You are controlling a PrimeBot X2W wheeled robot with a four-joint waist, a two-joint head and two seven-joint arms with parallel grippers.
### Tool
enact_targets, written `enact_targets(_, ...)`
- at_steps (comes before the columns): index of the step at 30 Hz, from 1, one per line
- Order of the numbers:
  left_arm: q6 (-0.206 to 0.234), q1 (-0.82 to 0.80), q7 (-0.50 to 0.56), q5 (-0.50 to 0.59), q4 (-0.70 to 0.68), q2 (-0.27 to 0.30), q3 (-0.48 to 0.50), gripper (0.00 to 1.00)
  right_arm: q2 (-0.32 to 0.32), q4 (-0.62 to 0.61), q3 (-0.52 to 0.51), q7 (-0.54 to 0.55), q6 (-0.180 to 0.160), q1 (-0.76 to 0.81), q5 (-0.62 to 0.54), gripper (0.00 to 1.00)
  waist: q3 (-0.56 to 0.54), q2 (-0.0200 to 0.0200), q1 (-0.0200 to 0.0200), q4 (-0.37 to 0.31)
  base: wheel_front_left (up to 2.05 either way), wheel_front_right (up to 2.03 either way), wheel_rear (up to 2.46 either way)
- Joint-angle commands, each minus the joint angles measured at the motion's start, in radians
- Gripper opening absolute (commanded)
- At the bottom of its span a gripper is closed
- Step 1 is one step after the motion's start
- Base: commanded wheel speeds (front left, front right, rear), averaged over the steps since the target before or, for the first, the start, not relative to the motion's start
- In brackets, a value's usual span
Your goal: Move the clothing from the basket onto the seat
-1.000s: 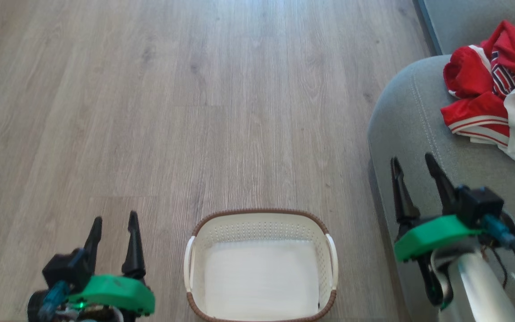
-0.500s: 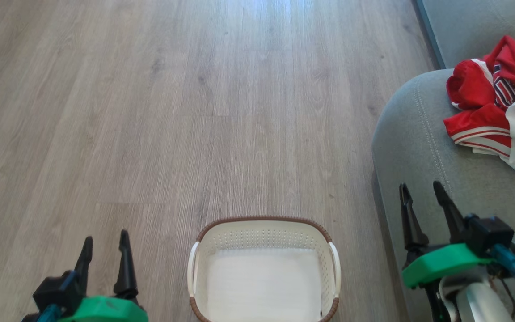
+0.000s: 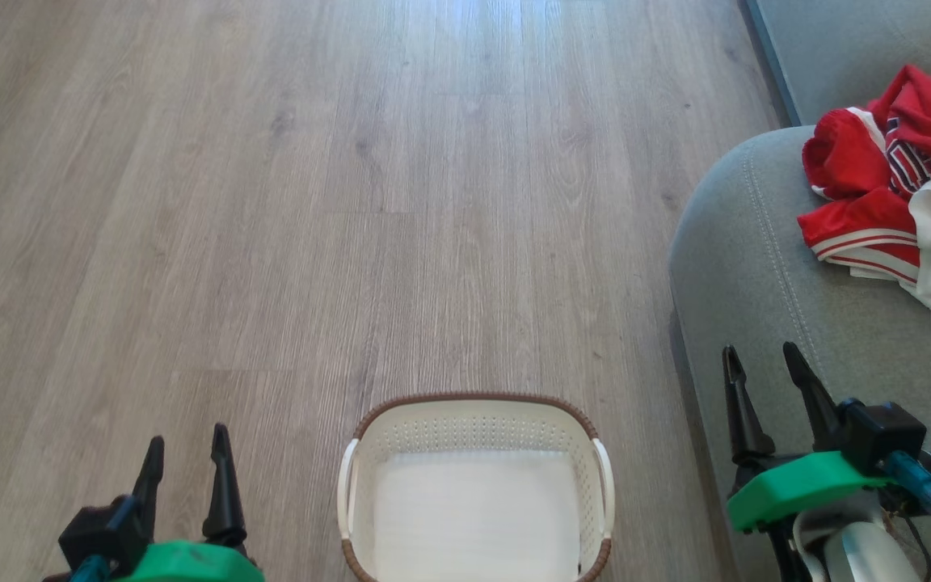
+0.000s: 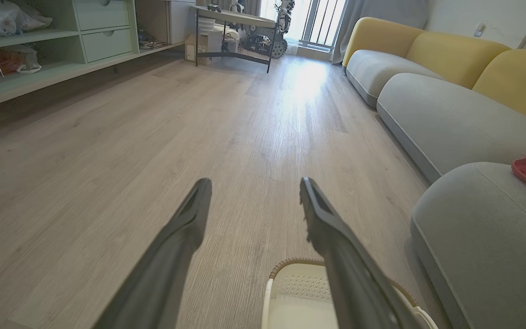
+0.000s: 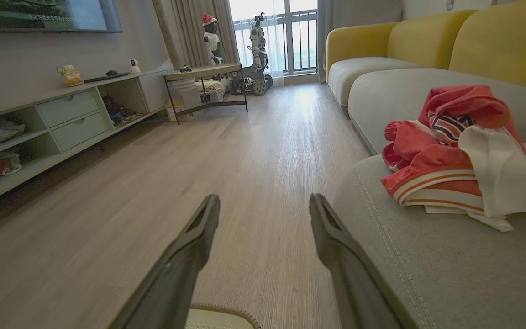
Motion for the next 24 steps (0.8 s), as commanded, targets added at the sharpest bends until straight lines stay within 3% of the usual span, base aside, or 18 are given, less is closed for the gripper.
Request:
enact_targets(1, -0.003, -0.033, -0.013, 0.007, -0.027, 0.003, 0.041, 1.00, 0.002, -0.029, 0.017, -0.009, 0.000, -0.034, 0.006, 1.00, 0.000, -0.0001, 0.0001, 0.001, 0.00, 0.00, 0.00)
enact_targets(12, -0.013, -0.035, -0.013, 0.024, -0.021, -0.006, 0.051, 1.00, 0.002, -0.014, 0.015, -0.009, 0.000, -0.036, 0.004, 1.00, 0.001, -0.0001, 0.0001, 0.009, 0.00, 0.00, 0.00)
enact_targets(13, -0.009, 0.000, 0.000, 0.016, 0.006, -0.009, 0.006, 0.00, 0.000, 0.016, -0.004, 0.000, 0.000, 0.000, 0.000, 0.00, 0.001, -0.0001, 0.0001, 0.009, 0.00, 0.00, 0.00)
enact_targets(24, -0.028, -0.011, 0.023, -0.063, 0.060, -0.023, 0.015, 0.00, 0.000, 0.067, -0.007, 0.028, 0.000, 0.005, 0.088, 0.00, 0.003, -0.0001, 0.0001, 0.006, 0.00, 0.00, 0.00)
